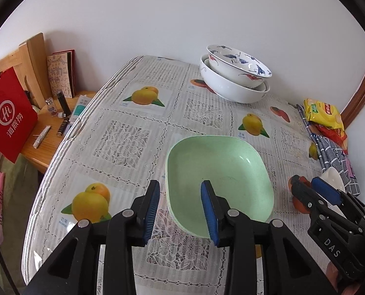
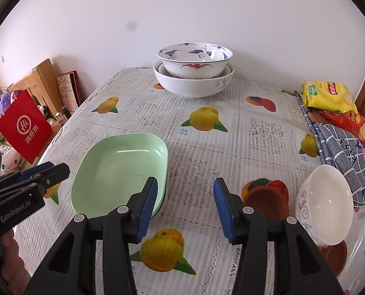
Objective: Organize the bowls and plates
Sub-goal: 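Open both grippers and pull them back from the green plate, then move both grippers toward the brown clay saucers beside the white bowl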
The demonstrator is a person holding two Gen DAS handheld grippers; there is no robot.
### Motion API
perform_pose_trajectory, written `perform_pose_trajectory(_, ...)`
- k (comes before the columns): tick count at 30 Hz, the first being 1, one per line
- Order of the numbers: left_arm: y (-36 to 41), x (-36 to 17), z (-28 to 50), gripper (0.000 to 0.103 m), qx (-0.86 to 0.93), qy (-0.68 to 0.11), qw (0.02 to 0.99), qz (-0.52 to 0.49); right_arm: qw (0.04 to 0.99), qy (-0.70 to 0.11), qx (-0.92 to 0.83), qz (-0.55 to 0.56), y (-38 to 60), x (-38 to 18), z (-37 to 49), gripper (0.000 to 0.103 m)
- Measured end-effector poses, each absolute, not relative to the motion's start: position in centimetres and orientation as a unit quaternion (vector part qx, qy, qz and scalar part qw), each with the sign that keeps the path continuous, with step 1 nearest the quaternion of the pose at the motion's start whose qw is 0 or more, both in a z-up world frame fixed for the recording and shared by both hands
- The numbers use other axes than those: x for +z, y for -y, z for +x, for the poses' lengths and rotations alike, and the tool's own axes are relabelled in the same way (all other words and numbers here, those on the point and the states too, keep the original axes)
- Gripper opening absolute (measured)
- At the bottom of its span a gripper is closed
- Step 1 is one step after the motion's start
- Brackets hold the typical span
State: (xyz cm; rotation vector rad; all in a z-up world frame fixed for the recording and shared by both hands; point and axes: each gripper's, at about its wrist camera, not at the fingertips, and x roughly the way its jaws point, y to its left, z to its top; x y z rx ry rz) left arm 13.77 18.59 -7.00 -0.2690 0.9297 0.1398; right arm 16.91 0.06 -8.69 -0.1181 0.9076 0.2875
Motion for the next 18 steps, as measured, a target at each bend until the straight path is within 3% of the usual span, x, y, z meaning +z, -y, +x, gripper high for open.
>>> perform_pose_trajectory(5,-17.7,-6.0,13.1,0.033,0.063,-0.440,0.887,-0.124,0.892,-0.431,0.125,-0.054,1.9,-8.2,15.6,0.048)
perform_pose_trajectory(8,-16.8,-5.7,12.8,0.040,0.052,-0.440,0.888,-0.122,0.896,-0.425,0.117,-0.055,3.0,-7.9,14.8,0.053)
perform_pose_trajectory(18,-12.9,-4.8,12.5,0.040,0.019,-0.431,0.896,-0.107,0.910,-0.405,0.066,-0.063,7.6,-6.6,12.7,0.057)
